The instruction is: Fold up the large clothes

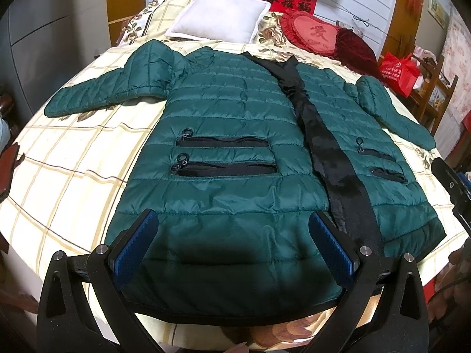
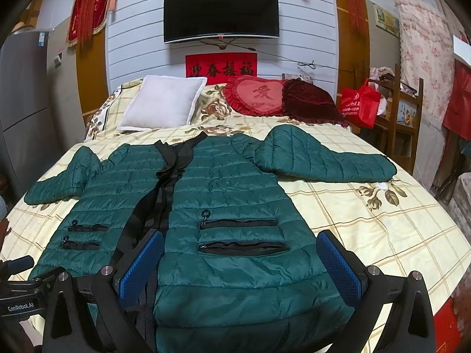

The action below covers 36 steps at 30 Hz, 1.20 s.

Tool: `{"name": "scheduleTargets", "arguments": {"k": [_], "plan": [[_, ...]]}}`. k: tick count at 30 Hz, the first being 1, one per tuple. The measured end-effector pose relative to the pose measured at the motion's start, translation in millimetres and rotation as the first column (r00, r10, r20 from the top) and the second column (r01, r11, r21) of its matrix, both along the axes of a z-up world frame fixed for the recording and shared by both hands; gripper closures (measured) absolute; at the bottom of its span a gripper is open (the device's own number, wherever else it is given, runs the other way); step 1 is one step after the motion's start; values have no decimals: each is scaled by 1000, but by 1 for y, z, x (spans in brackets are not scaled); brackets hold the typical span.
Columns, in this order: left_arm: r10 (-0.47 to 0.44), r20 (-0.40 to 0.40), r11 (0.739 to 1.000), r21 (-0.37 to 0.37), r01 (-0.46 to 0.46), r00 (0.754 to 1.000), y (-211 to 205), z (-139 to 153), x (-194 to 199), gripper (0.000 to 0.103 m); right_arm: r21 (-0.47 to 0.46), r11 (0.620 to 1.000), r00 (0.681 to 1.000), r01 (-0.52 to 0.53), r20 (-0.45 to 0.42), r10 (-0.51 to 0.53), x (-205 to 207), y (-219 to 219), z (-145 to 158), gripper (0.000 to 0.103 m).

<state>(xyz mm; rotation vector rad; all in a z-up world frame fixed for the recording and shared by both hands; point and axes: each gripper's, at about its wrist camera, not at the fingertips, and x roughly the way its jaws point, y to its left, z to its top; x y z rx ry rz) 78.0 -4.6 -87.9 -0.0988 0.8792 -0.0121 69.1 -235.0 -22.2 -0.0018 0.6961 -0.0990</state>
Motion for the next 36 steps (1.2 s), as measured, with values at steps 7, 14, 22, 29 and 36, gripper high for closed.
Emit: {"name": "scheduleTargets", "arguments": {"k": [7, 14, 22, 29, 36], "plan": [[-1, 0, 1000, 1, 1, 1000, 1, 0, 0, 1, -6, 1000, 1000, -3, -2, 3, 1, 3, -2, 0], [0, 0, 1000, 1, 0, 1000, 0, 0, 0, 0, -8, 1000, 1000, -5, -2, 5, 1, 4, -2, 0], [0, -1, 1000, 1, 0, 1000, 1, -1, 0, 0, -8, 1000, 1000, -4, -3, 4, 1, 5, -2, 0], [0, -1, 1000, 1, 0, 1000, 0, -1, 0, 1, -8, 1000, 1000, -3, -3, 3, 1, 5, -2, 0], [0, -1, 1000, 1, 0, 1000, 0, 0, 0, 0, -7, 1000, 1000, -2, -4, 2, 2, 5, -2, 0]]}}
